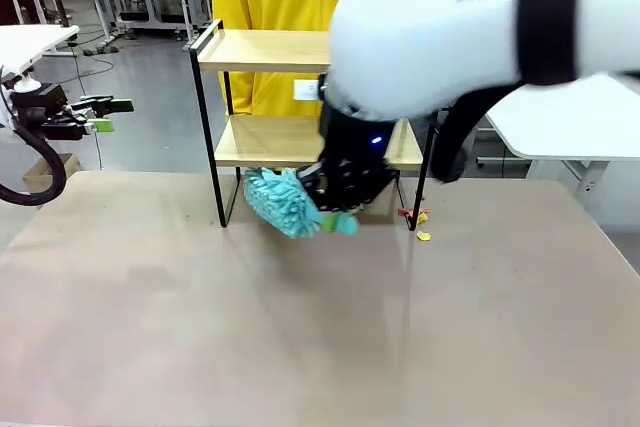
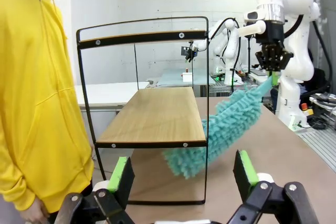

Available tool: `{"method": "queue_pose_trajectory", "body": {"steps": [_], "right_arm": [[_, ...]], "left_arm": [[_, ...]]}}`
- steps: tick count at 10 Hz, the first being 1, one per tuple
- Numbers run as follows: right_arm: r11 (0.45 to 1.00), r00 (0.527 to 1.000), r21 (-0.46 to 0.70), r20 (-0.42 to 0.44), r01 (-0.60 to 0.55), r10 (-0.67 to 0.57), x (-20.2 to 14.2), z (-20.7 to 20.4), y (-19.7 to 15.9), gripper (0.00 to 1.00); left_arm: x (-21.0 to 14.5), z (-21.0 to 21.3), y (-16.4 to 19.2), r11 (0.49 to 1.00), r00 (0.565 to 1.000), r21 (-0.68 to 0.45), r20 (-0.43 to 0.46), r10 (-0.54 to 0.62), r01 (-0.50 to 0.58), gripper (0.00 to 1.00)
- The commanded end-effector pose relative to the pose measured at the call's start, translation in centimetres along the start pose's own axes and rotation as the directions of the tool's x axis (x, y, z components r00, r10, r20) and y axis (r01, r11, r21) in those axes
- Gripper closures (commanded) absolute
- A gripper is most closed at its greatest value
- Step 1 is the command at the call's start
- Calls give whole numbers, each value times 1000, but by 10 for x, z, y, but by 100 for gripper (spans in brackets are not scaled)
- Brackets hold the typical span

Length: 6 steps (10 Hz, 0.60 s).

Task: Clean the shelf.
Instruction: Clean the specific section of the Shelf indicated by the human with the Duster.

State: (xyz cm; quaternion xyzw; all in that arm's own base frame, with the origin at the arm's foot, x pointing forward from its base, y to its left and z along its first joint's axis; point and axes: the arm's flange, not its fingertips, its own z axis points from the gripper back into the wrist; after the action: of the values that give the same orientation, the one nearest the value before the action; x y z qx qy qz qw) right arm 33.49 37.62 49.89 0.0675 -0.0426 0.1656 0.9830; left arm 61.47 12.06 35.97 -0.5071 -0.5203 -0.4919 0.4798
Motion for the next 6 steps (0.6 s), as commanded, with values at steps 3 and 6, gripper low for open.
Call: {"method": "queue_pose_trajectory", "body": {"steps": [3,6], "right_arm": [[974,956,-67,220,215,-196,33,-64,69,87],[963,918,6,300,271,-260,59,-94,90,87]], "left_arm": [[2,0,-2,1000,1000,2,2,-12,12,0],[2,0,-2,1000,1000,2,2,-12,12,0]]}}
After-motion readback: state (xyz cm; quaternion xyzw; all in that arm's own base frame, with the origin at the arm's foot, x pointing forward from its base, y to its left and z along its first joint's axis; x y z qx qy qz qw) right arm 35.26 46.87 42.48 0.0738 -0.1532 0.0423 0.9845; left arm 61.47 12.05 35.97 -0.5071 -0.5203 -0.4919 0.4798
